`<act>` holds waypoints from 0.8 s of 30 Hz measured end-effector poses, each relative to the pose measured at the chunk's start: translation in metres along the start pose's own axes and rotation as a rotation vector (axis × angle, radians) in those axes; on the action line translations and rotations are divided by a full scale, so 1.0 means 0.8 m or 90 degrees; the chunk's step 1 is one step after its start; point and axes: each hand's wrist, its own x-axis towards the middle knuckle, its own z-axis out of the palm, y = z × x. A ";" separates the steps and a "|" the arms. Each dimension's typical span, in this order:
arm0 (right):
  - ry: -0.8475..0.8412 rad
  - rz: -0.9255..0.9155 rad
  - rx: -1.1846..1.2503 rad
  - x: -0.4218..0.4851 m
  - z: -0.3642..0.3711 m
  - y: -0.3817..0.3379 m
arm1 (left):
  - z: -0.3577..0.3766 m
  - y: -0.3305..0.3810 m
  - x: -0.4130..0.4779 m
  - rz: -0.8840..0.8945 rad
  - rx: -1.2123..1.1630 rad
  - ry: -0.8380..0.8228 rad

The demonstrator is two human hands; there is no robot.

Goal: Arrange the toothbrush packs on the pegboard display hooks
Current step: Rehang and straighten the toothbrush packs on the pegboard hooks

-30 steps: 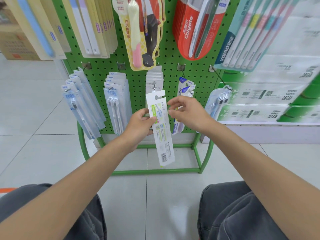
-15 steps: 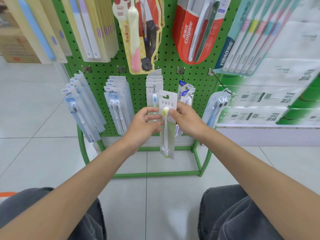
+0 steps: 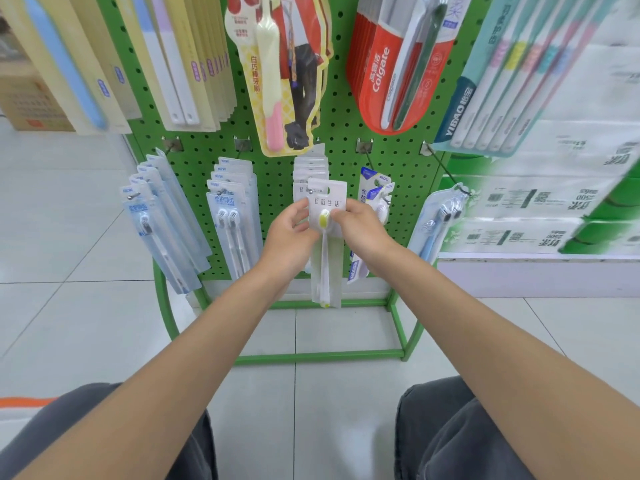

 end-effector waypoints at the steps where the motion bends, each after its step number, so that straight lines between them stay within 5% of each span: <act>1: -0.006 -0.001 0.011 0.002 0.002 -0.002 | 0.001 0.000 0.002 0.002 -0.001 0.002; 12: -0.026 0.006 -0.022 0.021 0.021 0.000 | -0.008 -0.002 0.019 -0.059 -0.001 0.072; 24: 0.002 -0.113 -0.144 0.023 0.022 0.010 | -0.015 0.003 0.023 -0.021 0.028 0.068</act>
